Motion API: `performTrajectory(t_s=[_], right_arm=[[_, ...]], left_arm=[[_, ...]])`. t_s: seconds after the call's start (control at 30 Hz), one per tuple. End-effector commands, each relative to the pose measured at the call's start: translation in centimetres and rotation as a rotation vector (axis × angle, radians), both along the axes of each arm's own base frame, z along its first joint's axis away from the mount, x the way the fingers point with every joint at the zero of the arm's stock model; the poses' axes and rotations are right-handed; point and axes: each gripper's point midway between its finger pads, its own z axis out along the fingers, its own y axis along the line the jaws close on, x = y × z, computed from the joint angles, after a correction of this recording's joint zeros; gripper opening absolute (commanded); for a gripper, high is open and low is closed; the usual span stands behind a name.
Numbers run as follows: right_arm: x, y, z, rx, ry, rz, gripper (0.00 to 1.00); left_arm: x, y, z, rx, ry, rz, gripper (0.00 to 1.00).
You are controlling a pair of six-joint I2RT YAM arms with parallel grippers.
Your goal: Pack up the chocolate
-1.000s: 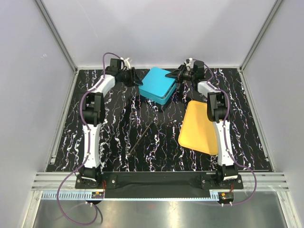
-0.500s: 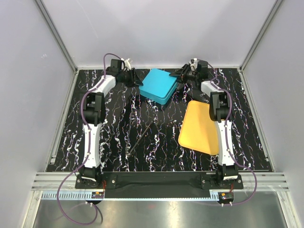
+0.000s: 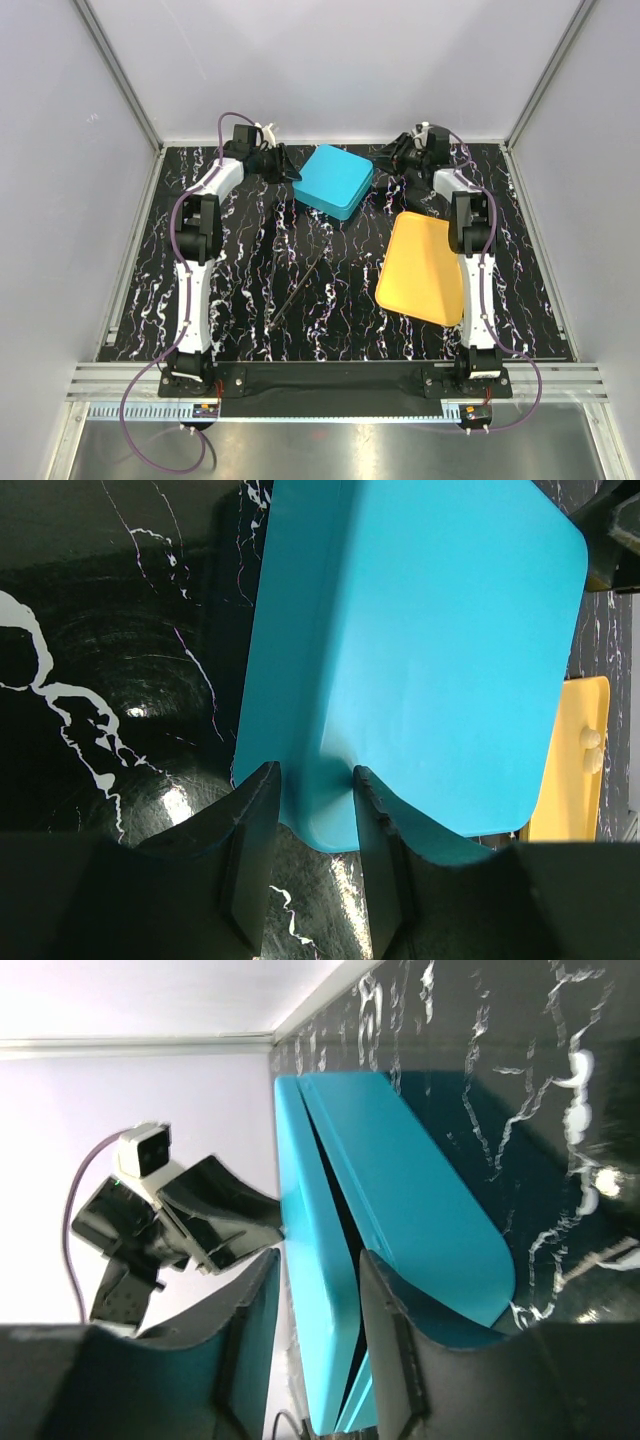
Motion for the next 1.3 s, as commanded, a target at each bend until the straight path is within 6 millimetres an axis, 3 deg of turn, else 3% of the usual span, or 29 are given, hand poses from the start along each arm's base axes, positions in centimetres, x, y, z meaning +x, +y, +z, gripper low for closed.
performTrajectory(t_s=[0.0,0.23,0.4,0.8,1.03,1.27], right_arm=[[0.7,-1.7,5.4,-0.100,-0.127,-0.063,0.46],[0.5,-2.3,5.6,-0.183,-0.145,-0.086,0.47],[0.0,-3.0,4.6,-0.283,-0.128,-0.094,0.51],[-1.3,-0.3,3.4,-0.316,-0.134,-0.022,0.55],[-1.5,-0.1,2.3,-0.330,-0.114,-0.019,0.56],[-1.8,-0.1,-0.1,-0.371,-0.090,-0.002,0.54]], left_arm=[[1.0,-0.6,1.5,-0.021,-0.053,-0.013,0.40],[0.9,-1.0,1.4,-0.032,-0.049,-0.014,0.41],[1.0,-1.1,1.3,-0.033,-0.048,-0.010,0.41],[1.1,-1.3,1.0,-0.037,-0.044,-0.005,0.41],[1.2,-1.8,1.0,-0.039,-0.044,-0.009,0.41],[1.2,-1.8,0.5,-0.033,-0.041,-0.009,0.41]])
